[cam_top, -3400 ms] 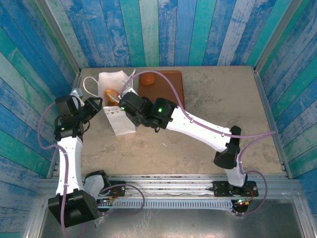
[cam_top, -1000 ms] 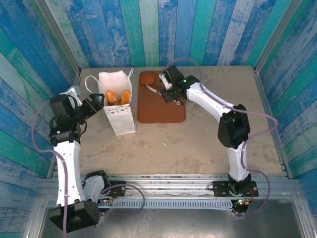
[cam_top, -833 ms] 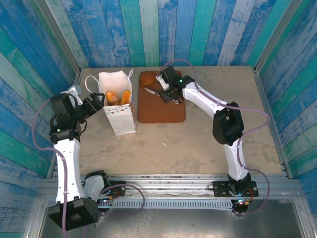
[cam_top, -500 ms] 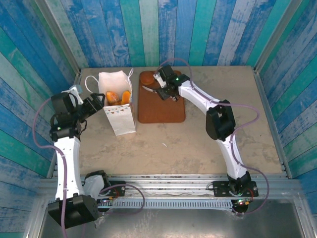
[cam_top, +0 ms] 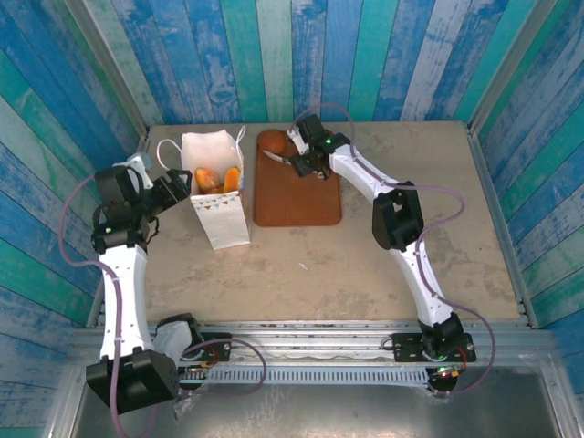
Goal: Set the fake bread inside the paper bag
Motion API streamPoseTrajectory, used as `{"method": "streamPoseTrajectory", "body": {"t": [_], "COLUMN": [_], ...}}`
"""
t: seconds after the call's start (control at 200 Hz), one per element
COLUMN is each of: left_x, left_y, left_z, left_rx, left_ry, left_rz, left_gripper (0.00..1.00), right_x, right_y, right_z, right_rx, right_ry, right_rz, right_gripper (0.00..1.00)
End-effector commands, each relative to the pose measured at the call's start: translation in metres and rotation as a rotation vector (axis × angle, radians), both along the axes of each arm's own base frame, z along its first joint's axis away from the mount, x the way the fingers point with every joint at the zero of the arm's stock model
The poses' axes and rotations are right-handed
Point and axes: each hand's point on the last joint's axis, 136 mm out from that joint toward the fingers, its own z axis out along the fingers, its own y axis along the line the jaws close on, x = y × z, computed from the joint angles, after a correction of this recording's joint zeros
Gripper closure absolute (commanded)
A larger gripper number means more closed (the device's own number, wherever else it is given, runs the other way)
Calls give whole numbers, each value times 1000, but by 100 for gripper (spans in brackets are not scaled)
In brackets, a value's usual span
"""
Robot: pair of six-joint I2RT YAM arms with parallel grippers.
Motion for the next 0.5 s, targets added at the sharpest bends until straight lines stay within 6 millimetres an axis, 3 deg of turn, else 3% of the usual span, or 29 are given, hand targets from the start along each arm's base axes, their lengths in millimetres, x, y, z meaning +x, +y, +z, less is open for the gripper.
{"method": "streamPoseTrajectory", "body": {"t": [0.0, 0.491], "left_x": [3, 2], "left_y": [4, 7], "left_z": [8, 9], "left_rx": [32, 48], "left_ry": [-19, -17], "left_rz": [3, 14], "left_gripper": [6, 6], "right_x": [4, 13], "right_y": [13, 23], "right_z": [7, -8], "right_rx": [40, 36], "right_ry": [-23, -31], "right_rz": [39, 48], "right_gripper": [33, 32]}}
